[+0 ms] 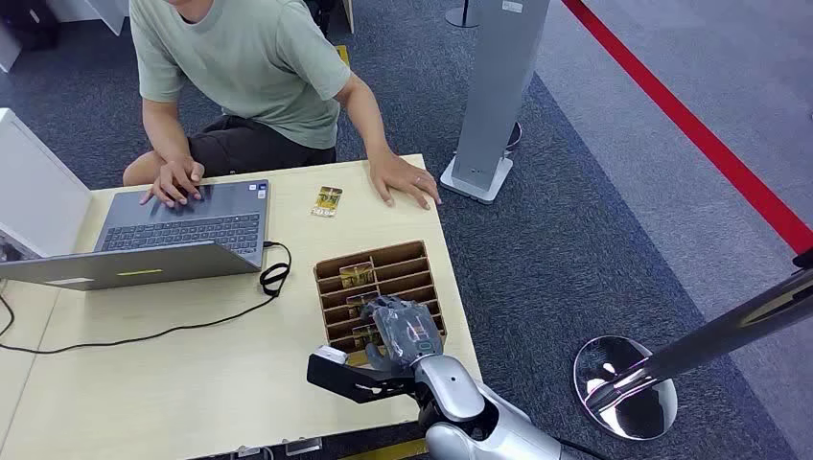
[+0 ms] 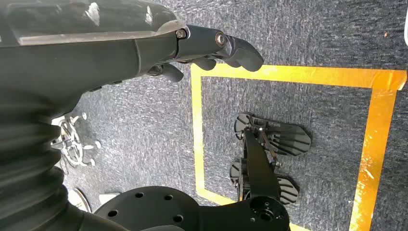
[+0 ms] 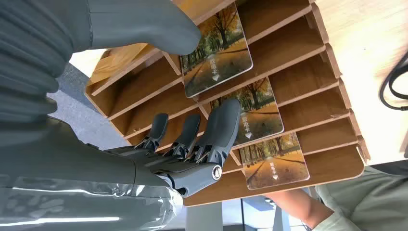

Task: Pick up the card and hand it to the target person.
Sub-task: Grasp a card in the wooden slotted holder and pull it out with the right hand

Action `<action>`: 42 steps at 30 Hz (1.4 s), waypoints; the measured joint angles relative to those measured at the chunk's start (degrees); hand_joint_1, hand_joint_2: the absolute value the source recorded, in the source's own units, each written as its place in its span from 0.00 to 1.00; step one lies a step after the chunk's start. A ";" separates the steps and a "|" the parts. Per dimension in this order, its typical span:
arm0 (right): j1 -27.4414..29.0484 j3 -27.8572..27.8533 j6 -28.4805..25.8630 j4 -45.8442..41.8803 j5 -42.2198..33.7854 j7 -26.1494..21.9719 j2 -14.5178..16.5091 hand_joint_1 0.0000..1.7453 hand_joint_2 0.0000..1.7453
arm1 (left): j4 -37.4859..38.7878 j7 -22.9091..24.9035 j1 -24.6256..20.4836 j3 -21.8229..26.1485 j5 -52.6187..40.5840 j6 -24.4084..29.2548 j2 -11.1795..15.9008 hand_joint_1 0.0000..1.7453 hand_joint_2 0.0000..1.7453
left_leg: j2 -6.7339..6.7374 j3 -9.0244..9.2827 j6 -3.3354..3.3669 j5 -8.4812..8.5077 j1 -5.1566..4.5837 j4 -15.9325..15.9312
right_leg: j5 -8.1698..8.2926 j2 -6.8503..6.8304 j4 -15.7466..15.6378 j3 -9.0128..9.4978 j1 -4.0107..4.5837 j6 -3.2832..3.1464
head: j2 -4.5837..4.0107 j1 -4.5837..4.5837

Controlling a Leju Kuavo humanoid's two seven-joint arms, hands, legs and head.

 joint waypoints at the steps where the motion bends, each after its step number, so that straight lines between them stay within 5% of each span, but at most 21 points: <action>1: 0.13 -0.14 0.07 -0.02 0.05 0.00 0.00 0.46 1.00 | 0.00 0.00 0.00 0.00 -0.04 -0.01 0.00 0.00 1.00 | 0.00 0.00 0.00 0.00 0.00 0.00 | 0.00 0.00 0.00 0.00 0.00 0.00 | 0.00 0.00; 8: 1.02 -1.23 0.66 -0.22 0.19 0.00 -0.02 0.38 1.00 | 0.00 0.00 0.01 0.00 -0.29 -0.13 -0.03 0.00 1.00 | 0.00 0.00 0.00 0.00 0.00 0.00 | 0.00 0.01 0.00 0.00 0.00 0.00 | 0.00 0.00; 29: 1.67 -2.19 0.23 -0.54 -2.00 0.00 0.02 0.50 1.00 | 0.00 -0.15 0.01 0.00 -0.54 -0.50 -0.05 0.00 1.00 | 0.00 0.01 0.00 0.00 0.00 0.00 | 0.00 0.01 0.00 0.01 0.00 0.00 | 0.00 0.01; 42: 1.64 -2.17 -0.15 -0.11 -2.78 0.00 -0.04 0.43 1.00 | 0.00 -0.17 0.00 0.00 -0.84 -0.60 -0.12 0.00 1.00 | 0.00 0.01 0.00 0.00 0.00 0.00 | 0.00 0.01 0.00 0.01 0.00 0.00 | 0.00 0.00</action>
